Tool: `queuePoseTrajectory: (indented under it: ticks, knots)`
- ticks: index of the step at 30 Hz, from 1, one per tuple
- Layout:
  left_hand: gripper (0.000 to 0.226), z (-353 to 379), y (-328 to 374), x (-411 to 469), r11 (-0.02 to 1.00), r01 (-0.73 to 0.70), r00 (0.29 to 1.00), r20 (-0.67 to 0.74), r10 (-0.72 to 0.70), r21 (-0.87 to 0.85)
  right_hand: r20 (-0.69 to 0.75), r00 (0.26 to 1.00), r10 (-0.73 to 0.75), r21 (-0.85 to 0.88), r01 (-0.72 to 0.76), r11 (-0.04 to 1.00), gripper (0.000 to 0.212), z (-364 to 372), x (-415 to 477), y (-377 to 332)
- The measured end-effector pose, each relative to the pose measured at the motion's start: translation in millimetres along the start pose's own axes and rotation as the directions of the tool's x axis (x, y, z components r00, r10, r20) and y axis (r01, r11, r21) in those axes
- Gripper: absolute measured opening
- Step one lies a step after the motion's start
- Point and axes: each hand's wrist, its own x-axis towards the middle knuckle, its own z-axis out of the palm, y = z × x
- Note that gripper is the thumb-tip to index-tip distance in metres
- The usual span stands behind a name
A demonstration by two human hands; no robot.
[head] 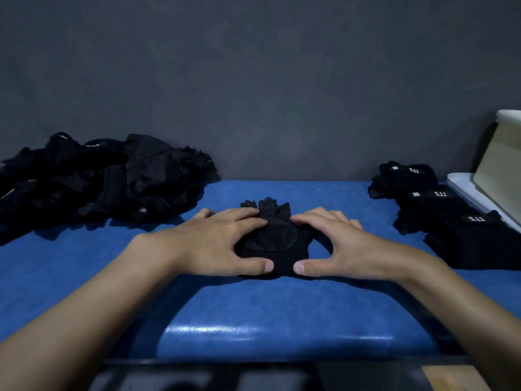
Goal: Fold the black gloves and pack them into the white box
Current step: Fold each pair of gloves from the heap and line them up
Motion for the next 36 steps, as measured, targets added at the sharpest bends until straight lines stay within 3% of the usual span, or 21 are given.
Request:
queuePoseTrajectory:
  ticks: [7,16,21,25,30,36]
  knots:
    - [0.111,0.3,-3.0,5.9,0.99,-0.031,0.993,-0.119,0.014,-0.137,0.063,0.997,0.051,0.111,-0.057,0.992,0.111,-4.4,11.9,-1.7]
    - [0.116,2.6,-3.0,10.3,0.998,0.005,1.0,-0.001,-0.005,-0.06,0.199,0.972,0.128,-0.02,-0.126,0.992,0.112,-13.1,22.6,1.6]
    - [0.114,-2.4,-1.8,1.4,0.99,-0.031,0.998,-0.05,0.025,-0.135,0.136,0.987,0.088,0.066,-0.098,0.993,0.105,-14.4,20.9,-1.1]
    - [0.089,-8.5,-5.8,-8.1,0.983,-0.073,0.99,-0.13,0.051,-0.167,0.103,0.993,0.061,0.152,-0.077,0.985,0.089,-13.2,11.9,-2.2]
    - [0.107,0.6,-10.2,-6.7,0.996,-0.027,0.999,-0.034,0.024,-0.084,0.173,0.978,0.115,0.037,-0.123,0.992,0.098,-13.7,8.1,-2.4]
    - [0.104,3.8,-10.0,-8.9,0.988,-0.063,0.992,-0.113,0.048,-0.138,0.169,0.981,0.099,0.06,-0.111,0.992,0.1,-13.7,8.2,-2.2]
